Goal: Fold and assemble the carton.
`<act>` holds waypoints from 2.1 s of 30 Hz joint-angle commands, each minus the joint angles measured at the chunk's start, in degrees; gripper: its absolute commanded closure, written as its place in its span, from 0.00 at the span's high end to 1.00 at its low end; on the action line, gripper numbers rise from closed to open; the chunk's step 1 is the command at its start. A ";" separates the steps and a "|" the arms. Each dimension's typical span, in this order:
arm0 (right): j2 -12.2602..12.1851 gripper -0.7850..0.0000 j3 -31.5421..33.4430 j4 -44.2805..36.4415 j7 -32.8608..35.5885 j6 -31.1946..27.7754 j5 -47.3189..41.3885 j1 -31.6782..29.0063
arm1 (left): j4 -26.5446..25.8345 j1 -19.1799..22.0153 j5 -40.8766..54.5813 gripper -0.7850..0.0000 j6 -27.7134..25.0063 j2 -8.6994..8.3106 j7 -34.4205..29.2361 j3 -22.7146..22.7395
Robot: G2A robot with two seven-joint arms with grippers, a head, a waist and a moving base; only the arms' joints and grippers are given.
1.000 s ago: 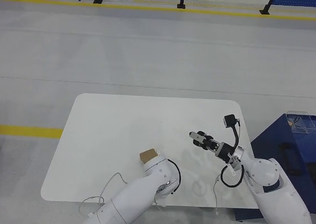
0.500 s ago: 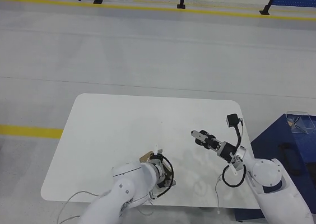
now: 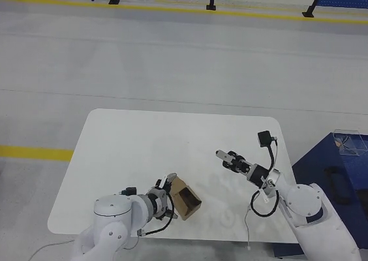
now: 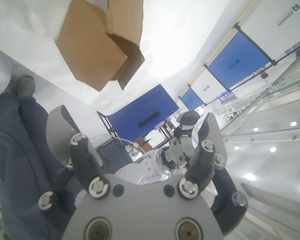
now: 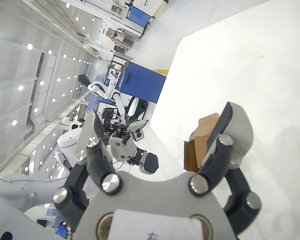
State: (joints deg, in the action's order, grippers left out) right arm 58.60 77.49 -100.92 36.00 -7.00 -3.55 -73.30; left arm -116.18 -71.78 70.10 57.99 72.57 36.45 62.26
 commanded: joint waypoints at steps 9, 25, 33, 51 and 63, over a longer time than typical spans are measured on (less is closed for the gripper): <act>-0.38 1.00 -4.46 -2.52 -4.94 6.71 29.89 0.31 | 4.63 1.96 -21.06 1.00 0.01 -1.54 9.84 -11.92; 1.03 1.00 -18.15 5.44 3.97 3.34 51.77 5.63 | 7.73 10.16 -29.96 1.00 0.01 -7.98 2.24 -31.30; 2.08 1.00 -21.06 7.83 3.05 3.24 52.20 6.58 | 6.31 13.70 -22.77 1.00 0.01 -9.12 5.97 -33.51; 3.22 1.00 -22.48 9.01 1.71 3.37 55.04 6.53 | 11.90 21.94 -13.08 1.00 0.01 -10.80 9.83 -43.02; 3.28 1.00 -19.50 7.42 -1.11 4.41 55.80 5.39 | 13.71 26.67 -7.86 1.00 -0.03 -8.85 9.87 -44.52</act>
State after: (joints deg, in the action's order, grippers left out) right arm 61.91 57.26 -92.95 35.67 -2.58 52.91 -67.64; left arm -101.56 -44.64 62.42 58.00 63.85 46.29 16.92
